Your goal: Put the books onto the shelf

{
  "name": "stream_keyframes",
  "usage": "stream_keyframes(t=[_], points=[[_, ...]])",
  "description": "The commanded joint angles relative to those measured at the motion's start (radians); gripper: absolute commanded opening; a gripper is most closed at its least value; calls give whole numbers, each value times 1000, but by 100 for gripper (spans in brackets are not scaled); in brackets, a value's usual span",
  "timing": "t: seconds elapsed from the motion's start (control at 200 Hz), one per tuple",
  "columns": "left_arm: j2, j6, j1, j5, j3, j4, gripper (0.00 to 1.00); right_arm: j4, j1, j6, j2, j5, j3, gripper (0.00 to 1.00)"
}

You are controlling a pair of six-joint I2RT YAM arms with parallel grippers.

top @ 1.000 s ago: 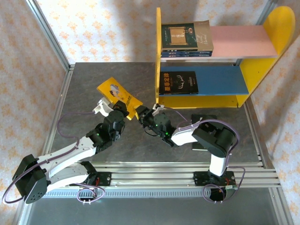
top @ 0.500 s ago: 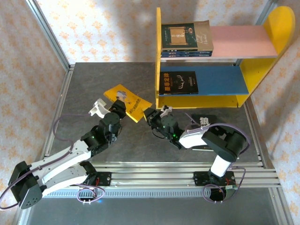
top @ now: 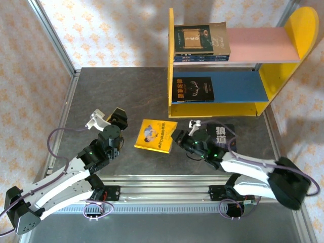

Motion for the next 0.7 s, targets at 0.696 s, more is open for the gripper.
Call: stream_keyframes(t=[0.696], points=[[107, 194, 10, 67, 184, -148, 52, -736, -577, -361, -407, -556, 344, 15]])
